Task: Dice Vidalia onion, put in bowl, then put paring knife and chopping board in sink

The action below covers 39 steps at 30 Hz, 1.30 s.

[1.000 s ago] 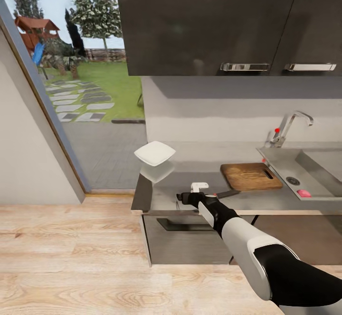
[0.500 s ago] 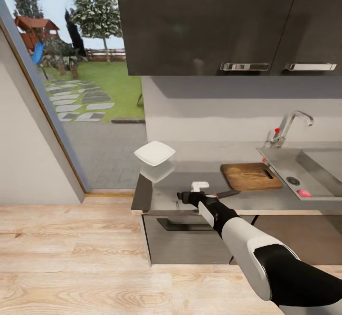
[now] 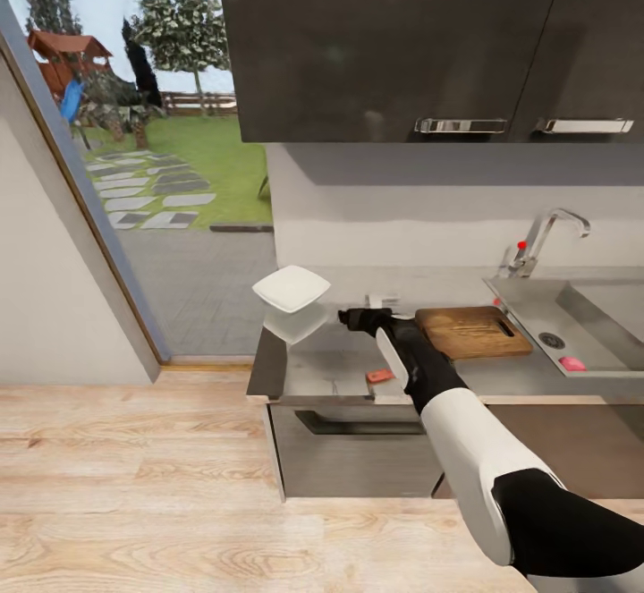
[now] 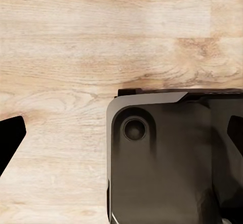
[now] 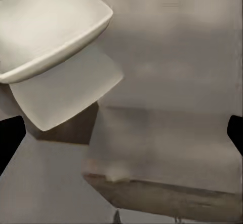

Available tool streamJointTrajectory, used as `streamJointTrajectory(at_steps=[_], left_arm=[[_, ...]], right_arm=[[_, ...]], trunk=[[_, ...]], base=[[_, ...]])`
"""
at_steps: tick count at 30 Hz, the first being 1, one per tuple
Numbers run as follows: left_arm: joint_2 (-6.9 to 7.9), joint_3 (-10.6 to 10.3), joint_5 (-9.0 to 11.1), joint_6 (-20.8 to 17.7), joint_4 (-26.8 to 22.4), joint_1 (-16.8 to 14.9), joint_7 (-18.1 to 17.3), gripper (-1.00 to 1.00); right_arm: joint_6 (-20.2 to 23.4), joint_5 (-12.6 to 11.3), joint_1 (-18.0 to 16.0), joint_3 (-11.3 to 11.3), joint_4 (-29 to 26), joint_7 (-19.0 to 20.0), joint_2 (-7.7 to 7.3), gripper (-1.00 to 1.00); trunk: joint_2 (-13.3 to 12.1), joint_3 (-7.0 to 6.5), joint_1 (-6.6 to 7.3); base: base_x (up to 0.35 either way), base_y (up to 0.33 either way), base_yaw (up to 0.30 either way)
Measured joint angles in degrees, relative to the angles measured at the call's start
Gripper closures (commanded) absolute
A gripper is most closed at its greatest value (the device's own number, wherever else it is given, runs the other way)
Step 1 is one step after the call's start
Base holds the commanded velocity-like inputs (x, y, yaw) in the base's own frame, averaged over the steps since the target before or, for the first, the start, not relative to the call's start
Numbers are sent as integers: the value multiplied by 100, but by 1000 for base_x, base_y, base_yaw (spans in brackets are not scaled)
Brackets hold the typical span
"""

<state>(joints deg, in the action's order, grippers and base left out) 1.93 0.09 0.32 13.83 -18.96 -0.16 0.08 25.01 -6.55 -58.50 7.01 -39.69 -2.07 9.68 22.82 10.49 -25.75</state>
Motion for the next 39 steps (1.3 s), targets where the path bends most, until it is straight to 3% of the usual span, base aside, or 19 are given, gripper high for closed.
streamJointTrajectory(at_steps=[6,20,33,39], left_arm=[[0,-13,-4,0,7,0,0,-100],[0,-16,-1,0,8,0,0,-100],[0,-12,0,0,17,0,0,-100],[0,-3,-14,2,80,0,0,-100]], right_arm=[[110,9,1,5,-240,-42,-111,-100],[112,74,1,11,-188,-46,-138,-100],[71,191,1,11,153,-11,-139,-100],[-156,200,0,8,470,0,-138,-100]], trunk=[[-1,0,-3],[-1,0,-4],[-2,0,-4],[-1,0,-4]], base=[[-140,-62,0],[-293,-119,0],[-306,-123,0],[-306,-123,0]])
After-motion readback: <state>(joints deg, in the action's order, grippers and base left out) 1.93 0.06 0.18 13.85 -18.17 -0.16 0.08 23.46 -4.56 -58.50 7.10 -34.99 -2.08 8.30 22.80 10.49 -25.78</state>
